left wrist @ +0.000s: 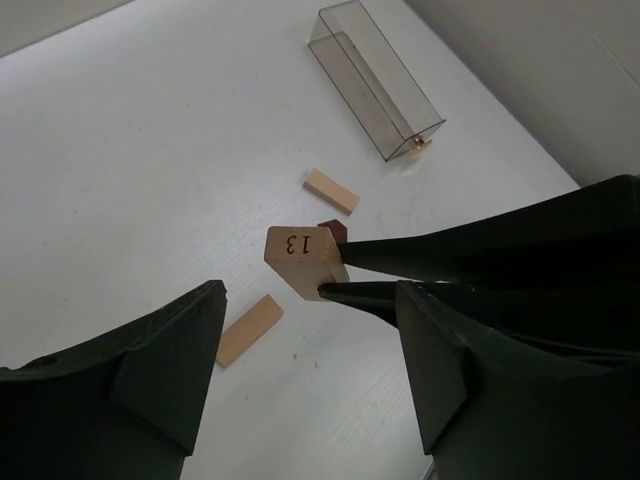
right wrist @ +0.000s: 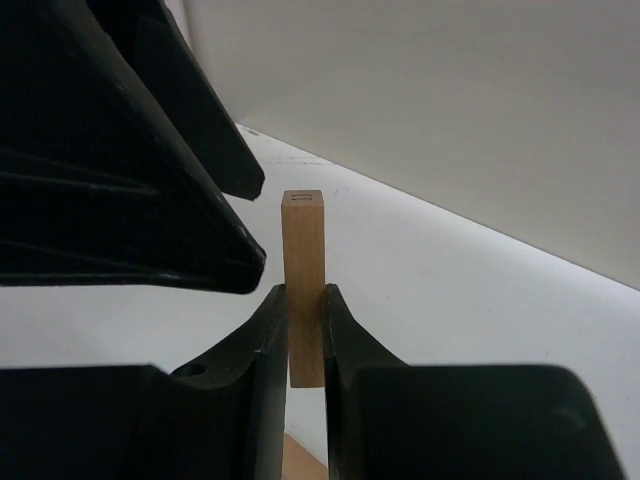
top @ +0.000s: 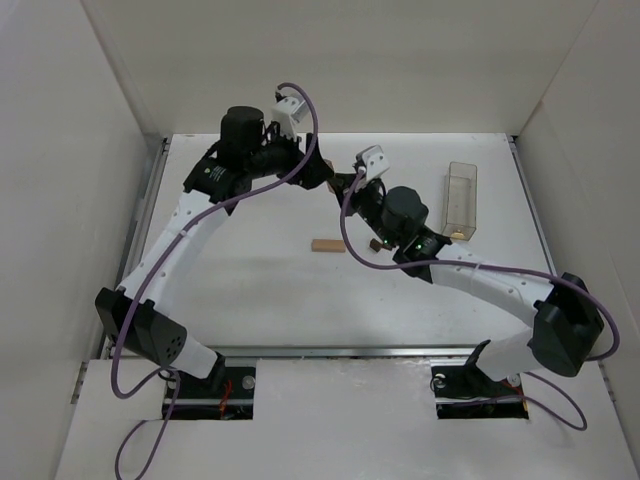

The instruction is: Build the wood block tower

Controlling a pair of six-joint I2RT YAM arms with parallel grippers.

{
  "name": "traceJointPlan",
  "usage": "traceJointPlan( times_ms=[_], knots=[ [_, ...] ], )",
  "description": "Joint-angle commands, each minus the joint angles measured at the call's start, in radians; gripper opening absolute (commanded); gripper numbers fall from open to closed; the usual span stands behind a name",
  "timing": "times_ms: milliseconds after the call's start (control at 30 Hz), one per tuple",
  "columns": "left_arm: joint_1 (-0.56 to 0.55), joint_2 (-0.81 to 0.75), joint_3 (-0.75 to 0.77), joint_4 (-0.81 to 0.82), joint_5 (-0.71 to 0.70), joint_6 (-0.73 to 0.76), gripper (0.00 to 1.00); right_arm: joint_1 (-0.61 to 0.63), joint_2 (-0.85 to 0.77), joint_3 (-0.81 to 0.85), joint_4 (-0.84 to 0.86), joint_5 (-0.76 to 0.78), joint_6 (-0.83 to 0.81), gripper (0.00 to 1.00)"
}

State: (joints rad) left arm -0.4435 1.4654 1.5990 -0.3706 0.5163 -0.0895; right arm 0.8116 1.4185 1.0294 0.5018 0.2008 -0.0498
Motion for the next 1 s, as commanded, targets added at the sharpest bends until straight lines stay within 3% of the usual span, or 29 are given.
traceJointPlan(
  times_ms=[0,467,800,933,967],
  knots=[
    [-0.009,0.027,0.029,-0.05,0.031,-0.009,0.64,0.015,-0.049,-0.012,0.07,0.02,-0.005,0.0],
    [-0.009,0.009,0.018,0.01,0.011,0.014,0.64,0.024,-0.058,-0.022,0.061,-0.027,-0.024,0.0],
    [-0.009,0.027,0.018,0.019,0.03,0.005,0.4,0.024,-0.058,-0.022,0.052,-0.04,-0.035,0.0],
    [-0.009,0.027,0.018,0.019,0.03,-0.004,0.28,0.024,-0.049,-0.022,0.052,-0.067,-0.044,0.0],
    [-0.009,0.027,0.018,0.019,0.03,0.005,0.2,0.024,-0.049,-0.022,0.052,-0.077,-0.044,0.0]
  ],
)
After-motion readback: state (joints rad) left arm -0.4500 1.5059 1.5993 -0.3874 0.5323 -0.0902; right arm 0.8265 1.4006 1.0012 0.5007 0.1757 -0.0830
